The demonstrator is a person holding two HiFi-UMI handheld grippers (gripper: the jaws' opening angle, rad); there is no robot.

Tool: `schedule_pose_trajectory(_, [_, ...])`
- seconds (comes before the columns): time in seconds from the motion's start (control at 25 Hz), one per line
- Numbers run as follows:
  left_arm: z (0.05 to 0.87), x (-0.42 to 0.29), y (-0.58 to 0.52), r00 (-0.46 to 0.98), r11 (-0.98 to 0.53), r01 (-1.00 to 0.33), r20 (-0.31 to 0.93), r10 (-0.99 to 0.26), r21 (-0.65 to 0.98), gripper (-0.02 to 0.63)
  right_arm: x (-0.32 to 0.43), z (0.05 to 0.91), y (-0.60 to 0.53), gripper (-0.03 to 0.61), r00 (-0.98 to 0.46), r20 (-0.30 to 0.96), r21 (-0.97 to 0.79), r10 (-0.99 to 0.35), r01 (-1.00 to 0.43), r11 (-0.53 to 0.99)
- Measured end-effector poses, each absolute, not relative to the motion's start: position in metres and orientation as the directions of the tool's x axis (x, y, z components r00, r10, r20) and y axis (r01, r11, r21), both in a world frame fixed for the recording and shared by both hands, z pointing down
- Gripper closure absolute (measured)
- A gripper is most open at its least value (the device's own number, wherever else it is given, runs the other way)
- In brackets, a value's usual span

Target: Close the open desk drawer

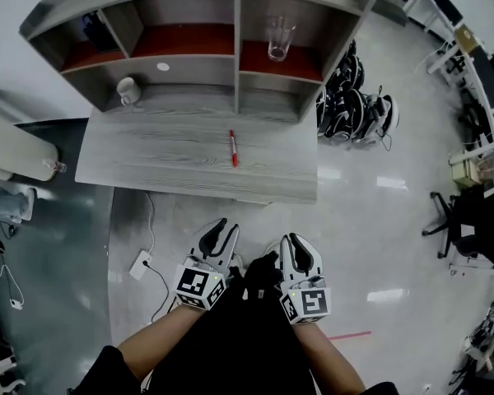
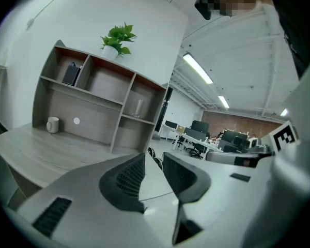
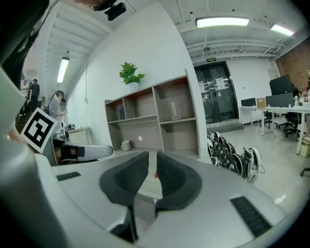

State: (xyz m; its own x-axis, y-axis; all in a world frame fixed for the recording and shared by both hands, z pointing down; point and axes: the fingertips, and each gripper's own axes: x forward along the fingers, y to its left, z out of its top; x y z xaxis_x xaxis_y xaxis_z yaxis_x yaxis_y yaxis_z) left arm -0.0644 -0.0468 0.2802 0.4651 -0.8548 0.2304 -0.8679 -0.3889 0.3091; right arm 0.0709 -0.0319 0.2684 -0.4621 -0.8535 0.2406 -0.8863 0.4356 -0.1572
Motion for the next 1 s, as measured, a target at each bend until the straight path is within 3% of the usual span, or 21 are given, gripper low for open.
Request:
schedule_pose_trajectory(0.28, [0.243,-0.064,-0.038,0.476,-0.422,-0.862,0.162,-0.865,0.280,0.585,0.070,0.223,-0.036,0.540,-0.442,0.188,-0.136,-0.877,-0.896,0.423])
schedule_pose_trajectory(1.0, [0.197,-0.059,-0.032,0.446,-0.434,-0.891,0.087,-0.891,0.132,0.600,0.045,0.189,-0.032,0.560,-0.459,0.154,0.009,-0.875,-0.885,0.466])
